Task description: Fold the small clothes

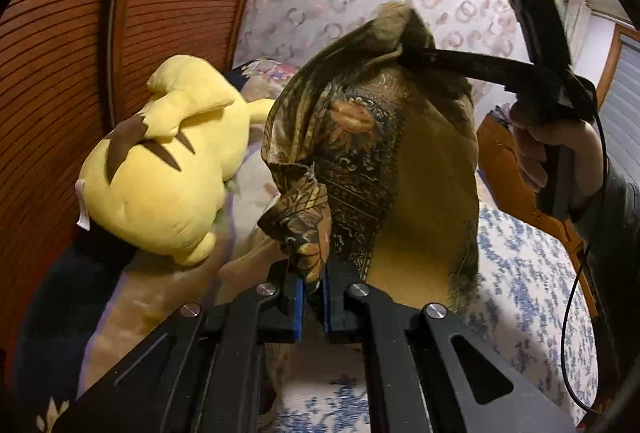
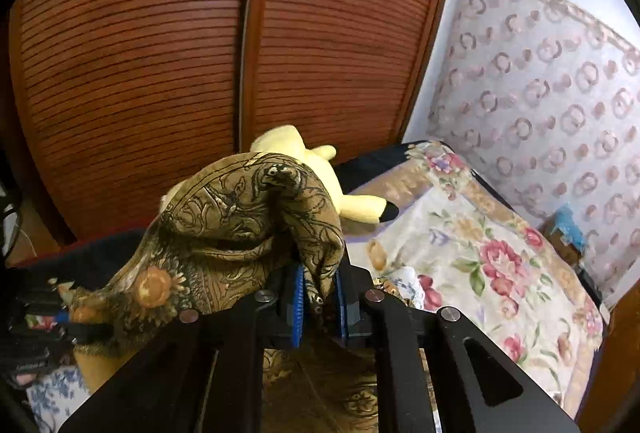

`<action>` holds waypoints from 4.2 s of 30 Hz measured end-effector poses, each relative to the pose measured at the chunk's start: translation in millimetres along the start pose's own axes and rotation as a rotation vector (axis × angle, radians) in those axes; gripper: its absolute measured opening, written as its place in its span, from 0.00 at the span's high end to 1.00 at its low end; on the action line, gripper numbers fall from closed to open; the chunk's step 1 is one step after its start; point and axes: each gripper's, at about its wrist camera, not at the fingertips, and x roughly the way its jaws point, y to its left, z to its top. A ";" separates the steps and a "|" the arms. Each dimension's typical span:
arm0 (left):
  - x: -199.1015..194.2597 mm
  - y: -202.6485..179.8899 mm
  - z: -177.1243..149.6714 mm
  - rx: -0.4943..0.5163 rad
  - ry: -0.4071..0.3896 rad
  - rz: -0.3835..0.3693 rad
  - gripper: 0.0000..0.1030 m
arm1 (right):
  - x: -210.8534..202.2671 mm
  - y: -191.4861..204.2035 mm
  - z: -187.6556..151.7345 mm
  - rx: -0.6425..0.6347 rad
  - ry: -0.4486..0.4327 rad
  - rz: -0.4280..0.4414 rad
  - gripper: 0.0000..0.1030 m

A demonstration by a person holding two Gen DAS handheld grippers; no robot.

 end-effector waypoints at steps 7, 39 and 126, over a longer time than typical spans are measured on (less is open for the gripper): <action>-5.0 0.5 0.8 0.016 -0.007 0.011 0.87 | 12.9 -25.2 3.9 0.121 0.067 -0.068 0.54; -71.5 -107.0 -11.1 0.264 -0.154 -0.012 0.21 | -148.8 46.3 -130.6 0.331 -0.044 -0.080 0.41; -122.7 -235.6 -27.9 0.417 -0.225 -0.137 0.21 | -361.4 128.1 -231.4 0.585 -0.240 -0.571 0.27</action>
